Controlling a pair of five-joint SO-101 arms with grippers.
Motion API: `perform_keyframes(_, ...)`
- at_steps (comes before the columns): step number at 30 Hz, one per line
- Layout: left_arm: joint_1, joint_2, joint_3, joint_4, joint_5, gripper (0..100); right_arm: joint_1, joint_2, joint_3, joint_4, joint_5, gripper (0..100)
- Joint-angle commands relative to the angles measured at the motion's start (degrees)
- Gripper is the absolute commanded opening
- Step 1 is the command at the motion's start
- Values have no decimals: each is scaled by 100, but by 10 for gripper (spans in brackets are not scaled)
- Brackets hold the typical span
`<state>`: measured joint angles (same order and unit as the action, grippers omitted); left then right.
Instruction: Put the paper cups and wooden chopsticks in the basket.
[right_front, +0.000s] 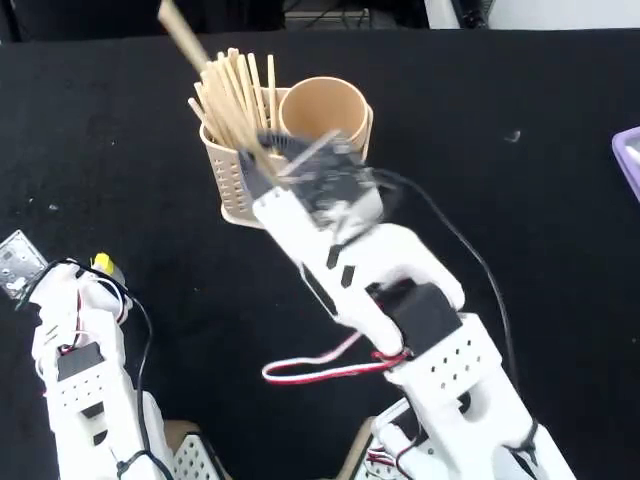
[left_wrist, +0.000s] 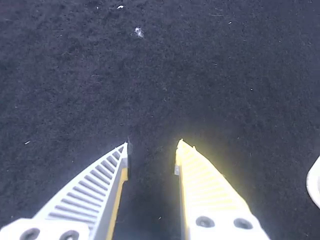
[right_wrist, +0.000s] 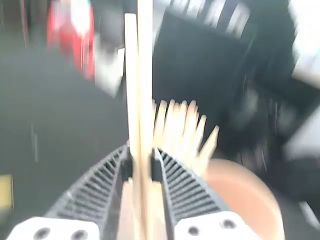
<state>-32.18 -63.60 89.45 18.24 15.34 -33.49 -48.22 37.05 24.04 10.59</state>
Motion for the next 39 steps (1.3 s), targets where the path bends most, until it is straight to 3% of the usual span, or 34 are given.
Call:
perform_keyframes(1,-40,-79,-303,-97,44,160,70,453,-312,-1670,-149,11)
perform_keyframes(7,-31,-79,-303,-97,44,160,88,1648,-681,-3270,-149,11)
perform_keyframes(16,-31,-79,-303,-97,44,161,105,2879,-1560,-3279,-176,11)
perform_keyframes(25,-40,-79,-303,-97,44,161,571,3380,-848,-3218,-185,12)
perform_keyframes(28,-22,-79,-303,-97,44,161,492,3389,-857,-2523,-158,23)
perform_keyframes(32,-22,-79,-303,-97,44,161,440,3380,-1411,-1310,-185,147)
perform_keyframes(39,-31,-79,-303,-97,44,162,448,2334,-2651,1108,-158,155)
